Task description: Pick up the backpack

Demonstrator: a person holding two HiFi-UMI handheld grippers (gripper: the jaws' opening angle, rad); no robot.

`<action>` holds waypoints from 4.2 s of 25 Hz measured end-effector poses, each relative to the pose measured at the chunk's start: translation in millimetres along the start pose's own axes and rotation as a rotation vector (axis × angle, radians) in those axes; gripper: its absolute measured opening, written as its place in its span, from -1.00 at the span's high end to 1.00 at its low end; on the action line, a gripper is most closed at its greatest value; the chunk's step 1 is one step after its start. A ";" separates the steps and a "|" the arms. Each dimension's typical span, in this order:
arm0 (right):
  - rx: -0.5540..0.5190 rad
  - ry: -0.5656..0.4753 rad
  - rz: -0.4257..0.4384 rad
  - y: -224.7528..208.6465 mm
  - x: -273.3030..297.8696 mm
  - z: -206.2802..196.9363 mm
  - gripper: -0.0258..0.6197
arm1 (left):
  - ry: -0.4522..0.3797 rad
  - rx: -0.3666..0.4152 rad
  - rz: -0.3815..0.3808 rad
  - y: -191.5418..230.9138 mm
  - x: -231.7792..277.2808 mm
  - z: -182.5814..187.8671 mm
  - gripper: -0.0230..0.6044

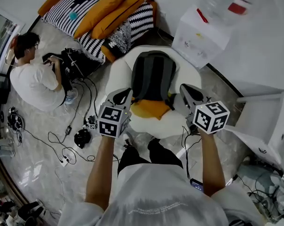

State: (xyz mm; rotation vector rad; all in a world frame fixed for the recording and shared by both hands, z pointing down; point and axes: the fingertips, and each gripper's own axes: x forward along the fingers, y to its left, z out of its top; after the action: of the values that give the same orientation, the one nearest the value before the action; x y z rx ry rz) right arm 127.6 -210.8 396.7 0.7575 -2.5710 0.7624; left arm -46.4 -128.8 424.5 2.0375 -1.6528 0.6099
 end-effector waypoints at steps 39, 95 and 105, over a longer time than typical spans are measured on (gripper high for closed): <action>0.007 0.109 -0.183 -96.1 139.9 -73.6 0.92 | 0.104 -0.072 -0.130 84.9 155.6 -68.7 0.93; 0.238 0.208 -0.153 -242.2 280.9 -299.4 0.15 | 0.286 -0.196 -0.213 78.4 348.3 -250.2 0.25; 0.243 0.211 -0.106 -251.4 300.7 -317.3 0.11 | 0.274 -0.219 -0.253 67.3 361.7 -262.7 0.25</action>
State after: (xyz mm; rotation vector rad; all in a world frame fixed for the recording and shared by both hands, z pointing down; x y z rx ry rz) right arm 90.8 -322.1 887.2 0.8292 -2.2577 1.0720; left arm -60.6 -269.6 853.9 1.8697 -1.2248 0.5625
